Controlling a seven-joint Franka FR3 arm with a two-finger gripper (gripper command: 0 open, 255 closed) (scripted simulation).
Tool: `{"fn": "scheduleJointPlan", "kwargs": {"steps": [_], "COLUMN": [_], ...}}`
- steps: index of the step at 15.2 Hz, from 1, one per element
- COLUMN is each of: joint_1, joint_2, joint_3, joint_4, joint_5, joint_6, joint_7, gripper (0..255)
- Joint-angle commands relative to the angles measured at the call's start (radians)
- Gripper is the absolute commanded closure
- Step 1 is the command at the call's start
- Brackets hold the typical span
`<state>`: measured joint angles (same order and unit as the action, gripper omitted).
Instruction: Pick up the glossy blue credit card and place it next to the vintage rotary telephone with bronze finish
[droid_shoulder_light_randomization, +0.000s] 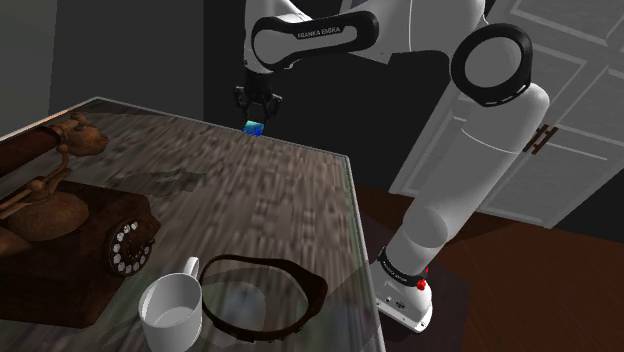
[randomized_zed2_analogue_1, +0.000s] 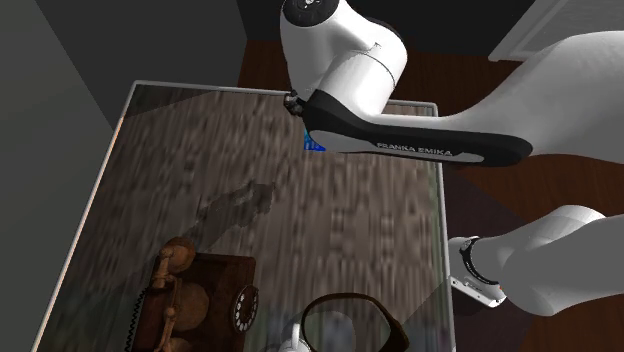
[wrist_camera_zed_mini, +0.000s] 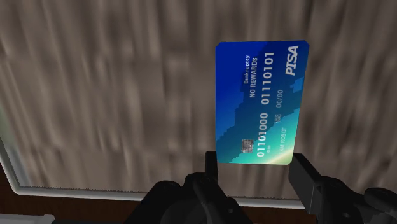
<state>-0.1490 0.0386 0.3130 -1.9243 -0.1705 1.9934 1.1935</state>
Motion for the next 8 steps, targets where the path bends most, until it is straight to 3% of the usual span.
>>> {"fn": "scheduleJointPlan", "kwargs": {"steps": [1, 8], "joint_1": [-0.001, -0.001], "joint_2": [-0.005, -0.018], "joint_3": [-0.001, 0.000], "joint_4": [0.023, 0.102], "joint_5": [0.004, 0.014], "joint_6": [-0.027, -0.117], "joint_7": [-0.008, -0.024], "gripper": [255, 255]}}
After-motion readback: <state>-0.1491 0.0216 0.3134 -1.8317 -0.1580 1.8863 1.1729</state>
